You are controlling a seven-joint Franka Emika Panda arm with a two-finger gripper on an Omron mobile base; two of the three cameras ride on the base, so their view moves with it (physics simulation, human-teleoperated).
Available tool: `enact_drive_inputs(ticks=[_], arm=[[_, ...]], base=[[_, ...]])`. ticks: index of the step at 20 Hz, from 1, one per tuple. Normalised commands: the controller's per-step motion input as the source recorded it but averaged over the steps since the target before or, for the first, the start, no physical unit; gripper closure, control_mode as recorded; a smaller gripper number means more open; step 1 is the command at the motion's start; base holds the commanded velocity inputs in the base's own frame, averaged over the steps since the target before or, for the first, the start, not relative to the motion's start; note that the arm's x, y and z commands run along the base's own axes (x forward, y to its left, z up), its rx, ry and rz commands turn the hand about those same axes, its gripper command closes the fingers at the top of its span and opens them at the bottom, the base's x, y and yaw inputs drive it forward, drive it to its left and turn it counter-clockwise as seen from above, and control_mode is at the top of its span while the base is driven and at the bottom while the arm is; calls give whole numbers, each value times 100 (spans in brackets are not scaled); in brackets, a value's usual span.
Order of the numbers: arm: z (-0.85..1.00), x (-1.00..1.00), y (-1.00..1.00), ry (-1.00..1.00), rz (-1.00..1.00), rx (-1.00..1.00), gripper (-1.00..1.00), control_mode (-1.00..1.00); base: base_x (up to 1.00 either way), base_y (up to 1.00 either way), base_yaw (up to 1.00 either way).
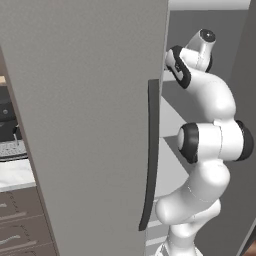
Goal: Take the lemon, fish, and cucumber from the freezer and place them in the bowl on the counter.
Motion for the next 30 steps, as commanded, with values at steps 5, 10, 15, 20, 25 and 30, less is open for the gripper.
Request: enact_drive_inputs(ticks=[5, 10, 15, 20, 25, 30], arm=[[-61, 0, -10, 10, 3, 0, 100, -100], [-76, 0, -17, 4, 5, 1, 100, -100], [-81, -15, -27, 0, 7, 2, 100, -100], [-78, -64, -25, -8, 1, 1, 100, -100], [-56, -84, -7, -15, 0, 0, 100, -100], [-13, -67, 7, -11, -10, 0, 100, -100]], base=[[0, 0, 0], [0, 0, 0], [0, 0, 0], [0, 0, 0], [0, 0, 0], [0, 0, 0]])
